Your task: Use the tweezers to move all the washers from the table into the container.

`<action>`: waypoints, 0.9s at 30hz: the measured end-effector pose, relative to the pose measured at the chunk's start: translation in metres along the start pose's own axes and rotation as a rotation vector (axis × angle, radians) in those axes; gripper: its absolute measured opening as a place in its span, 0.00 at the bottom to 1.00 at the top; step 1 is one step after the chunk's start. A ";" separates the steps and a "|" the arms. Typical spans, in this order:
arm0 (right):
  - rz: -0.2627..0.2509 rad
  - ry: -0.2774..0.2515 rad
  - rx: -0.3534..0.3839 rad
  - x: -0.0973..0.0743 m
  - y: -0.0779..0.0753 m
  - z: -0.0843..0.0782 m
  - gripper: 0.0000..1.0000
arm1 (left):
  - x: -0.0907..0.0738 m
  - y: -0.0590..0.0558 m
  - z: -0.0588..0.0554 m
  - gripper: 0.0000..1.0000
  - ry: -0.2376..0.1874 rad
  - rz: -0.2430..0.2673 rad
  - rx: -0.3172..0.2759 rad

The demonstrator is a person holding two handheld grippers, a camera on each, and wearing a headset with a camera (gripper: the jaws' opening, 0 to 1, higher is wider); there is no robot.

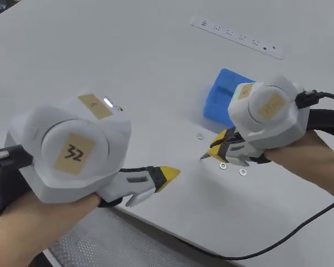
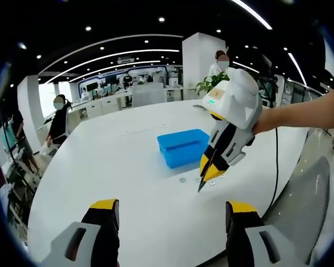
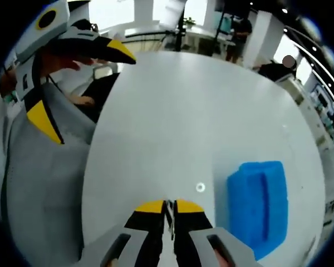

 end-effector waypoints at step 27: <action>-0.197 -0.360 0.365 -0.005 -0.013 -0.017 0.03 | -0.004 0.001 -0.006 0.83 0.003 0.018 -0.037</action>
Point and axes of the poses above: the centre of the closed fingertips' face, and the gripper's own axes: x roughly forward along the fingers, y roughly to its left, z roughly out of its top, the point moved 10 cm from there along -x, roughly backward along the fingers, and after that the axes turned 7 degrees about -x, right-handed, at the moved point
